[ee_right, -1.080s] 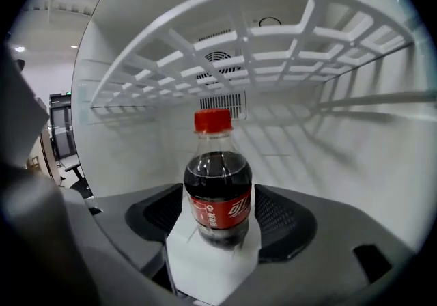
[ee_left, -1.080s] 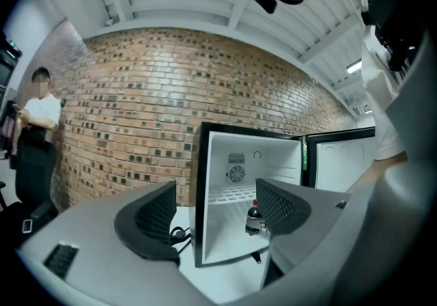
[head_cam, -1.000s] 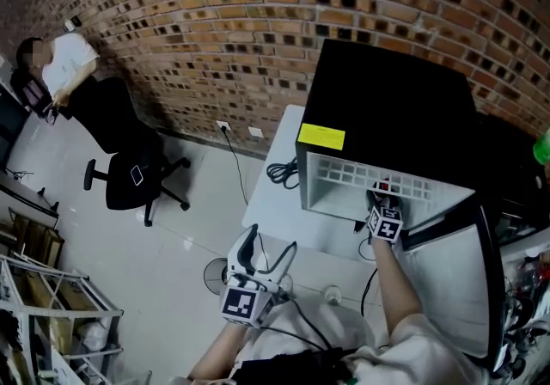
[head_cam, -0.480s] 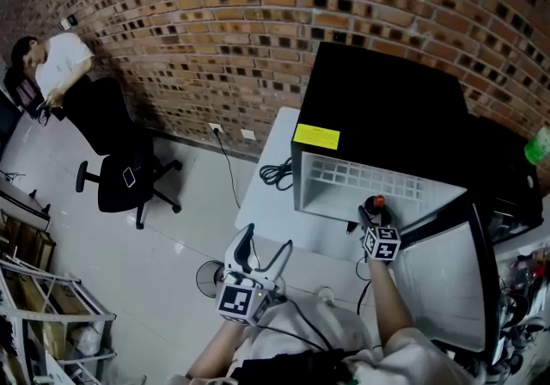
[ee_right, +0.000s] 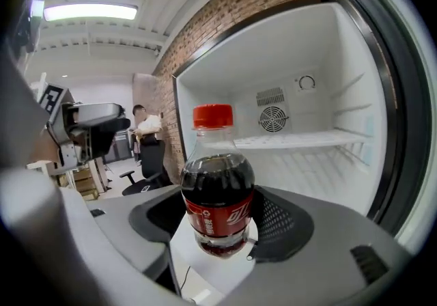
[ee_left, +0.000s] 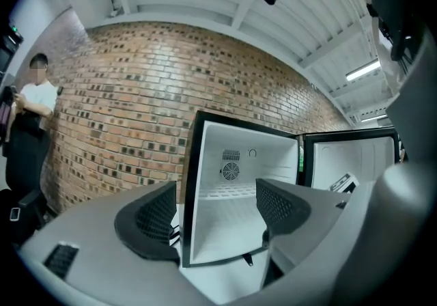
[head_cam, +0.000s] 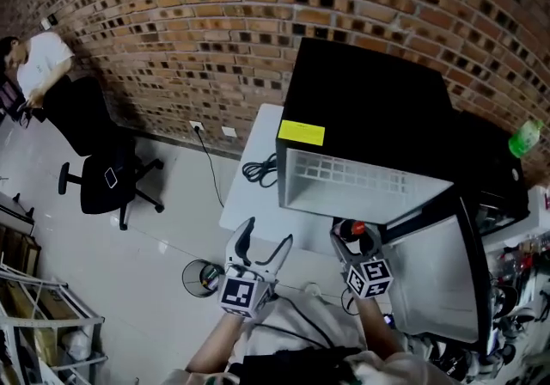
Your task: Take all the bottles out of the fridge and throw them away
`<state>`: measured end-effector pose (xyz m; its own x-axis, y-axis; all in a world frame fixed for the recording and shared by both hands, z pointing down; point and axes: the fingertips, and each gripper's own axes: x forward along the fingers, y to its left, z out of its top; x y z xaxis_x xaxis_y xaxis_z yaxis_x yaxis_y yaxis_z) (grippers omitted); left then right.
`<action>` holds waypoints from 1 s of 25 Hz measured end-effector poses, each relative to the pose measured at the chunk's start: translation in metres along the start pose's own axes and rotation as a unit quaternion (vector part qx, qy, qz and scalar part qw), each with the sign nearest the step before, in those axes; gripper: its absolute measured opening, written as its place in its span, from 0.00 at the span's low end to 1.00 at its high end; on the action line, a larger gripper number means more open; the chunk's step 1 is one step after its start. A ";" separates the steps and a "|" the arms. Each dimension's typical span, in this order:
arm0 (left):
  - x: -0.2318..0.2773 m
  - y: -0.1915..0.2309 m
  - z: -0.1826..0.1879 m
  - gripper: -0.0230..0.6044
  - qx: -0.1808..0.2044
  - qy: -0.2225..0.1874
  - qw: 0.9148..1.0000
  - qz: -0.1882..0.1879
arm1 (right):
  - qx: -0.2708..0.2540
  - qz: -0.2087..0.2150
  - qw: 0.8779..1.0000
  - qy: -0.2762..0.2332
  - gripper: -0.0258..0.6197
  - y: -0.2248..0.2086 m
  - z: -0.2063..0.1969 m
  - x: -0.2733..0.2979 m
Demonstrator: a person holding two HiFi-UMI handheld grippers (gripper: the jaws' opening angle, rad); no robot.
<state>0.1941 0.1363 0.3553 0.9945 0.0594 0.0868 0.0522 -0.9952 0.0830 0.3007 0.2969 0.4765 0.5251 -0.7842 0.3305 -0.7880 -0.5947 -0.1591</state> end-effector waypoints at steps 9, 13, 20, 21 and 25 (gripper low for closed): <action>-0.053 0.066 -0.031 0.62 -0.026 0.018 0.991 0.126 | -0.058 0.160 0.985 0.030 0.54 0.108 0.005 0.050; -0.104 0.107 -0.075 0.62 -0.027 0.047 0.978 0.201 | -0.094 0.265 0.956 0.080 0.54 0.183 -0.022 0.091; -0.220 0.149 -0.214 0.62 -0.114 0.136 0.918 0.354 | -0.176 0.428 0.853 0.241 0.54 0.315 -0.172 0.152; -0.238 0.152 -0.241 0.62 -0.132 0.150 0.906 0.372 | -0.184 0.441 0.836 0.268 0.54 0.330 -0.204 0.160; -0.303 0.173 -0.344 0.62 -0.214 0.172 0.862 0.425 | -0.200 0.477 0.780 0.352 0.54 0.399 -0.334 0.196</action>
<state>-0.1301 -0.0275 0.6849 0.5667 -0.5848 0.5804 -0.7946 -0.5743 0.1971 -0.0183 -0.0346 0.7888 -0.5566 -0.4609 0.6912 -0.8239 0.4128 -0.3882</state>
